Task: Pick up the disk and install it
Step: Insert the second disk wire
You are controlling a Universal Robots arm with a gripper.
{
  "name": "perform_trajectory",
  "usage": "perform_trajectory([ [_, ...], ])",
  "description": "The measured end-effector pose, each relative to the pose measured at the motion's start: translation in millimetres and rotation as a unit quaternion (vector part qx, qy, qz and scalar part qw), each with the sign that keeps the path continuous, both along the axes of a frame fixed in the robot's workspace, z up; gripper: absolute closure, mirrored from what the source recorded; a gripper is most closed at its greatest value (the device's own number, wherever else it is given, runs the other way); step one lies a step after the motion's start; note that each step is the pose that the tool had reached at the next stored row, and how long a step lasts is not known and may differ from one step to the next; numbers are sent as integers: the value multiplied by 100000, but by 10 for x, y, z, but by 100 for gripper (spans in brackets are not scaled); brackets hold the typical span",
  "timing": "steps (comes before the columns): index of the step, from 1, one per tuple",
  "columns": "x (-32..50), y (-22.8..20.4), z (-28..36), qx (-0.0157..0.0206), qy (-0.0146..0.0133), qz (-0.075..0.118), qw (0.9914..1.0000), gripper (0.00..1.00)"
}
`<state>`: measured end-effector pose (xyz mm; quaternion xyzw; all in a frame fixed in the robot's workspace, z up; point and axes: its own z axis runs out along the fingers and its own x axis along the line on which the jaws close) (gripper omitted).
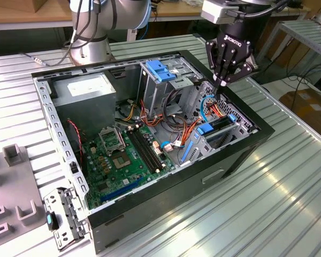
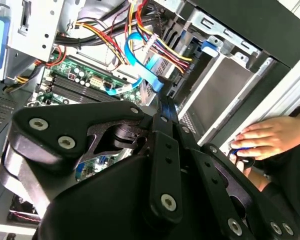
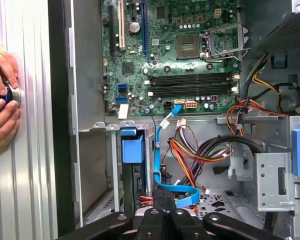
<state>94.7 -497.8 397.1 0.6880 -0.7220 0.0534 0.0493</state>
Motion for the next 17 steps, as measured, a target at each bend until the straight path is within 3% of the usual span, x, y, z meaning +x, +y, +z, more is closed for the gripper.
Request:
perform_trajectory([
  [1, 1, 7, -9, -270, -1, 0, 100000, 89],
  [4, 6, 35, -28, -1679, 1, -5, 99986, 89],
  [5, 7, 44, -31, -1960, 2, -1, 99981, 83],
  [7, 9, 72, -34, -2578, 2, 2, 99967, 83],
  [9, 11, 82, -47, -2898, 1, -12, 99958, 83],
  [11, 16, 89, -64, -3036, -1, -4, 99954, 75],
  [13, 22, 93, -79, -3095, 0, -4, 99952, 75],
  [17, 22, 93, -33, -3101, 4, -5, 99952, 75],
])
